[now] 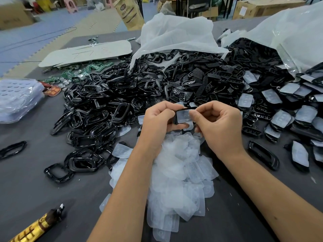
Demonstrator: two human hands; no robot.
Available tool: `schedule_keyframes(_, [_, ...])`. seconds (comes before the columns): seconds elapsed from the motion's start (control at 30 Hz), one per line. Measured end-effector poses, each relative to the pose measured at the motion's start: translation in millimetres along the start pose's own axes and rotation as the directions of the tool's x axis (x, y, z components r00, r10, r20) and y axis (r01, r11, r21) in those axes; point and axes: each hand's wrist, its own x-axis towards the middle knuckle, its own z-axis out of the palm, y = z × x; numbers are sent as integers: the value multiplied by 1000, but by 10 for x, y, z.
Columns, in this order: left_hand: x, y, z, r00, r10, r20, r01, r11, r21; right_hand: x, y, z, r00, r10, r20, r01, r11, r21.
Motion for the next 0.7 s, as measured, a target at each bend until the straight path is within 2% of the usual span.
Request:
schedule_keyframes(0.3, [-42,11,37,999,49,10,-50,993,110,8,-21,-1,999,-5,-47,1,997,-74])
schedule_keyframes(0.7, [-50,29,48,998,56,-3,-55,988,146,6,-12,6,999,1,-50,-6,996,-88])
